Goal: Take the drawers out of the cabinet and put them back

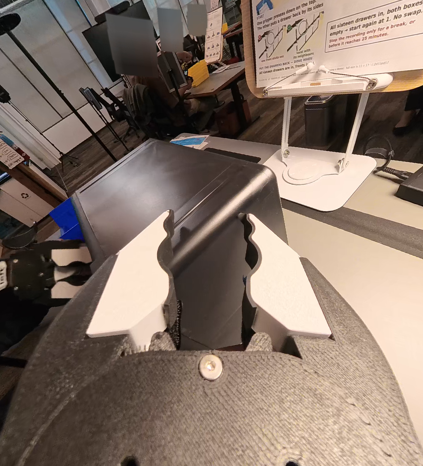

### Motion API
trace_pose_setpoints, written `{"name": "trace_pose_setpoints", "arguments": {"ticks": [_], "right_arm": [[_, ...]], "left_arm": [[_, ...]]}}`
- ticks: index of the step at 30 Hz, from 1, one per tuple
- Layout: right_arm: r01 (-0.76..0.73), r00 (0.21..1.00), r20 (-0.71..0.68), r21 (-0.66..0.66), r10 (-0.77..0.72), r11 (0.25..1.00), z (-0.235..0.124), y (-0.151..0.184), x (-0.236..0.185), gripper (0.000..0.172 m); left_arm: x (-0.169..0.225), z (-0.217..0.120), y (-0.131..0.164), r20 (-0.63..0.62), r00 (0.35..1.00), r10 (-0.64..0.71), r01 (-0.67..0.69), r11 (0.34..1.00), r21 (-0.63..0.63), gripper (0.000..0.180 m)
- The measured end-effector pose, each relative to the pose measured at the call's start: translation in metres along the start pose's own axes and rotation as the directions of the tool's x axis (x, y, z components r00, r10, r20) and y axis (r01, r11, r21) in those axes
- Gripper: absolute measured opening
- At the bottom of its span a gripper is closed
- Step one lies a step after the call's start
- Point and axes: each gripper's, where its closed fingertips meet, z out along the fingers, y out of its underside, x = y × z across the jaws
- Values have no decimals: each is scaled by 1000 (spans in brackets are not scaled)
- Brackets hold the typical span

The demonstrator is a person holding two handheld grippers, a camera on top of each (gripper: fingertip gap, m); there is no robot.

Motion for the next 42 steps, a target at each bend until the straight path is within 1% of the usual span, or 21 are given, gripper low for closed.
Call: {"name": "trace_pose_setpoints", "arguments": {"ticks": [3, 6, 9, 11, 14, 17, 20, 22, 23, 25, 26, 29, 31, 33, 35, 36, 37, 39, 40, 42], "right_arm": [[0, 1000, 2, -2, 0, 1000, 0, 0, 0, 58], [-1, 1000, 0, -3, 1, 1000, 1, 1, 1, 58], [1, 1000, -3, -3, -1, 1000, 1, 1, 1, 58], [7, 1000, -8, -4, -7, 1000, 0, 1, 1, 58], [14, 1000, -13, -6, -14, 1000, 0, 1, 0, 58], [19, 1000, -17, -7, -20, 1000, 0, 1, 0, 58], [20, 1000, -19, -8, -21, 1000, 0, 1, 1, 58], [20, 1000, -19, -9, -20, 1000, 0, 2, 1, 58], [20, 1000, -20, -10, -20, 1000, 1, 2, 1, 57], [26, 999, -25, -12, -26, 1000, 1, 2, 1, 57], [31, 999, -29, -14, -31, 999, 1, 2, 2, 57], [37, 999, -34, -19, -38, 999, 1, 3, 2, 57], [39, 999, -31, -20, -39, 999, 1, 3, 2, 57], [40, 999, -24, -19, -40, 999, 1, 3, 2, 57], [35, 999, -16, -19, -36, 999, 2, 3, 2, 57], [31, 999, -11, -18, -31, 999, 2, 4, 2, 57], [27, 1000, -6, -18, -27, 999, 2, 4, 2, 57], [21, 1000, 2, -16, -21, 1000, 3, 4, 3, 57], [19, 1000, 5, -16, -19, 1000, 3, 4, 3, 57], [17, 1000, 10, -16, -17, 1000, 4, 4, 3, 57]], "left_arm": [[-9, -29, -7, 6, 998, -68, 68, 998, 18, 28], [-34, -62, -6, 63, 987, -150, 149, 989, 17, 28], [-66, -95, 6, 153, 963, -220, 223, 975, -1, 28], [-90, -116, 21, 234, 940, -250, 263, 964, -28, 28], [-125, -149, 56, 359, 884, -299, 354, 930, -95, 29], [-149, -177, 102, 430, 849, -308, 420, 887, -193, 34], [-170, -196, 152, 476, 846, -238, 410, 863, -297, 35], [-179, -201, 185, 488, 850, -200, 405, 841, -360, 36], [-179, -199, 202, 476, 854, -209, 420, 818, -394, 38], [-171, -188, 230, 411, 876, -253, 438, 774, -457, 47], [-166, -182, 242, 368, 894, -254, 420, 760, -496, 48], [-163, -163, 279, 249, 949, -193, 308, 730, -610, 51], [-159, -145, 296, 155, 966, -209, 260, 733, -628, 53], [-155, -129, 307, 71, 971, -229, 221, 743, -632, 54], [-151, -122, 321, 8, 968, -252, 191, 716, -672, 52], [-149, -120, 327, -16, 966, -257, 175, 701, -692, 44], [-147, -119, 331, -38, 964, -263, 162, 694, -701, 27], [-144, -120, 330, -70, 960, -273, 148, 701, -698, 16], [-144, -122, 328, -74, 963, -259, 137, 707, -694, 9], [-147, -128, 321, -70, 975, -211, 108, 726, -679, 2]]}}
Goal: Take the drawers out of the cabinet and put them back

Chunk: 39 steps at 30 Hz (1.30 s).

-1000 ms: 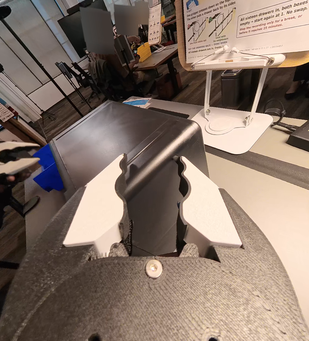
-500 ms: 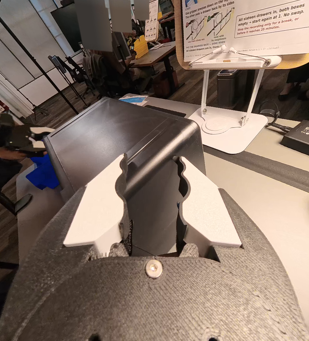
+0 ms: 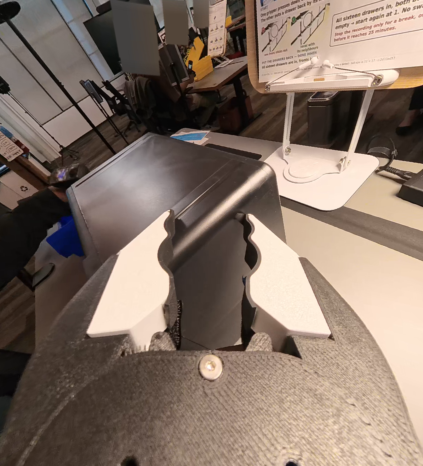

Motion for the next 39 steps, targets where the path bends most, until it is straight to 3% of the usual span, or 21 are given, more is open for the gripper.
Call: {"name": "trace_pose_setpoints", "arguments": {"ticks": [6, 10, 13, 16, 20, 24, 27, 30, 32, 34, 39], "right_arm": [[1, 1000, 0, -1, -1, 1000, 0, 0, 0, 57], [4, 1000, -6, 1, -4, 1000, 0, 0, 0, 57], [7, 1000, -10, 1, -7, 1000, 0, 0, 0, 57], [0, 1000, -3, 3, 0, 1000, 0, 0, 0, 57], [-2, 1000, 1, 5, 2, 1000, 0, 0, 0, 57], [-4, 1000, 3, 7, 4, 1000, 0, 0, 0, 57], [-3, 1000, 2, 6, 3, 1000, 0, 0, 0, 57], [4, 1000, 0, 3, -4, 1000, 0, 0, 0, 57], [3, 1000, 5, 3, -3, 1000, 0, 0, 0, 57], [-2, 1000, 13, 3, 2, 1000, 1, 0, 1, 57], [-2, 1000, 13, 3, 2, 1000, 1, 0, 1, 57]], "left_arm": [[9, -44, -3, 43, 999, 29, -31, 998, 49, 1], [6, -95, -20, 131, 991, 37, -51, 993, 104, 1], [14, -143, -58, 190, 980, 67, -106, 973, 205, 1], [64, -175, -118, 163, 970, 180, -227, 913, 338, 1], [184, -160, -182, 19, 883, 469, -429, 791, 436, 1], [296, -115, -196, -183, 709, 681, -526, 683, 507, 1], [336, -90, -186, -275, 597, 754, -567, 639, 519, 1], [340, -79, -177, -284, 546, 788, -611, 607, 508, 1], [340, -83, -174, -306, 551, 776, -593, 622, 511, 3], [338, -89, -173, -328, 582, 744, -561, 659, 501, 17], [330, -99, -184, -313, 773, 552, -401, 808, 432, 46]]}}
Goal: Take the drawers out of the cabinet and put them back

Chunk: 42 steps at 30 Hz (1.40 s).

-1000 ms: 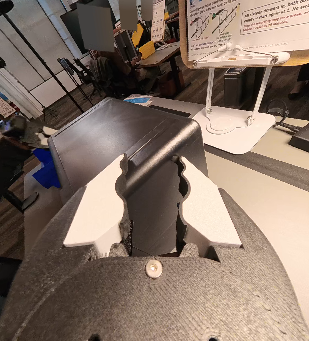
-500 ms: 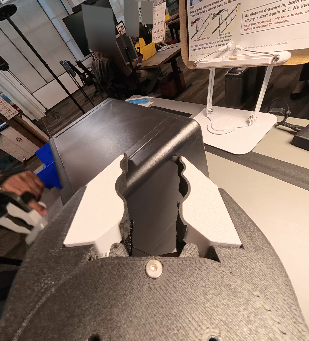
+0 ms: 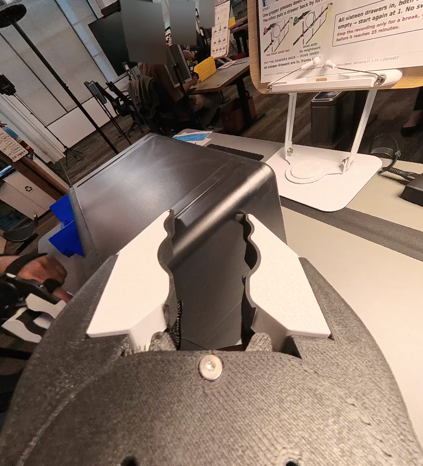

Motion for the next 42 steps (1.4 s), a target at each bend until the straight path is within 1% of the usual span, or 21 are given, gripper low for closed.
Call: {"name": "trace_pose_setpoints", "arguments": {"ticks": [2, 4, 6, 9, 10, 12, 14, 15, 17, 20, 21, 23, 24, 26, 29, 31, 32, 34, 36, 38, 42], "right_arm": [[-2, 1000, -1, 1, 2, 1000, 0, 0, 0, 57], [-2, 1000, -2, 2, 2, 1000, 0, 0, 0, 57], [-3, 1000, -1, 2, 3, 1000, 0, 0, 0, 57], [-6, 1000, 1, 2, 6, 1000, 0, 0, 0, 57], [-7, 1000, 1, 2, 7, 1000, 0, 0, 0, 57], [-7, 1000, 2, 2, 7, 1000, 0, 0, 0, 57], [-7, 1000, 6, 5, 7, 1000, 0, 0, 0, 57], [-11, 1000, 11, 8, 11, 1000, 0, 0, 0, 57], [-18, 1000, 19, 10, 18, 1000, -1, 0, 0, 56], [-18, 1000, 24, 10, 18, 1000, -2, -1, 0, 56], [-18, 1000, 25, 10, 18, 1000, -2, -2, 0, 56], [-18, 999, 28, 9, 18, 1000, -2, -2, 0, 56], [-19, 999, 29, 10, 19, 1000, -3, -2, 0, 56], [-21, 999, 32, 12, 21, 1000, -3, -2, 0, 56], [-23, 999, 33, 13, 22, 1000, -3, -2, 0, 56], [-22, 999, 32, 13, 22, 1000, -3, -2, 0, 56], [-22, 999, 31, 14, 21, 1000, -4, -2, 0, 56], [-23, 999, 33, 15, 23, 1000, -4, -2, 0, 56], [-24, 999, 34, 15, 23, 1000, -4, -2, 0, 56], [-23, 999, 33, 14, 23, 1000, -4, -2, 0, 56], [-24, 999, 30, 12, 24, 1000, -2, -2, 0, 56]], "left_arm": [[-3, 0, -14, 71, 982, -173, 169, 984, 56, 47], [6, 2, -37, 61, 941, -333, 318, 931, 179, 47], [13, 6, -49, 77, 896, -438, 410, 880, 242, 47], [-4, 8, -48, 231, 785, -575, 502, 808, 308, 48], [-10, 10, -49, 272, 746, -608, 520, 787, 333, 48], [-14, 20, -57, 315, 701, -640, 535, 763, 362, 47], [-15, 34, -52, 392, 681, -619, 538, 785, 306, 43], [-15, 39, -47, 432, 679, -594, 533, 803, 266, 36], [-14, 37, -42, 463, 694, -552, 505, 831, 233, 20], [0, 31, -39, 396, 785, -476, 435, 879, 194, 20], [3, 26, -35, 387, 809, -443, 408, 896, 173, 22], [4, 12, -26, 409, 831, -377, 355, 926, 132, 39], [5, 7, -25, 413, 842, -346, 329, 937, 114, 42], [7, 2, -24, 415, 849, -328, 318, 943, 95, 44], [10, 11, -16, 433, 834, -341, 362, 931, 36, 46], [11, 18, -6, 477, 834, -278, 341, 939, -49, 35], [11, 18, -1, 499, 832, -242, 323, 943, -81, 21], [12, 16, 3, 507, 840, -193, 287, 951, -114, 19], [19, 9, -5, 452, 875, -173, 228, 971, -70, 18], [25, -7, -21, 380, 909, -170, 174, 984, 24, 18], [15, -60, -50, 282, 934, -217, 159, 964, 214, 18]]}}
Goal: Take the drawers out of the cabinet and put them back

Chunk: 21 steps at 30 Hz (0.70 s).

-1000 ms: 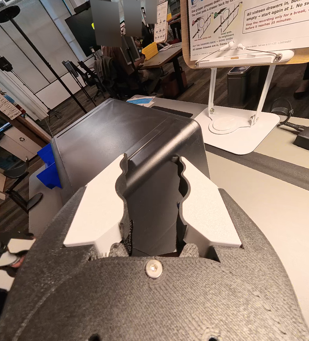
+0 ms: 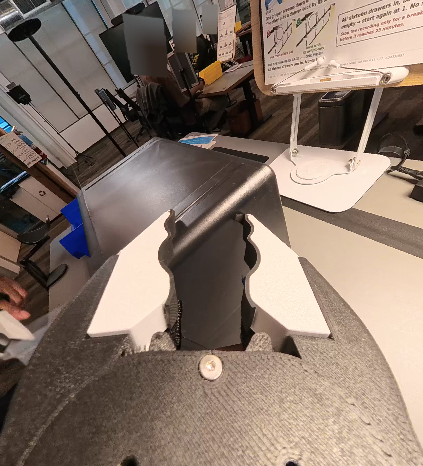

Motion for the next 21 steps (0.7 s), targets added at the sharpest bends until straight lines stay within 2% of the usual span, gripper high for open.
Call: {"name": "trace_pose_setpoints", "arguments": {"ticks": [4, 7, 13, 21], "right_arm": [[0, 1000, -4, 3, 0, 1000, -1, 0, 0, 56], [-2, 1000, -5, 7, 2, 1000, -2, -1, -1, 56], [1, 1000, 3, 9, -1, 1000, -4, -2, -2, 55], [0, 1000, 0, -4, 0, 1000, 0, 0, 0, 56]], "left_arm": [[-39, -33, -32, -52, 999, 11, -6, 995, 95, 18], [-73, -41, -44, -48, 997, 54, -49, 995, 86, 18], [-94, -36, -38, -235, 972, -28, 15, 998, -54, 18], [-124, -27, -31, -248, 969, -11, -28, 987, -156, 18]]}}
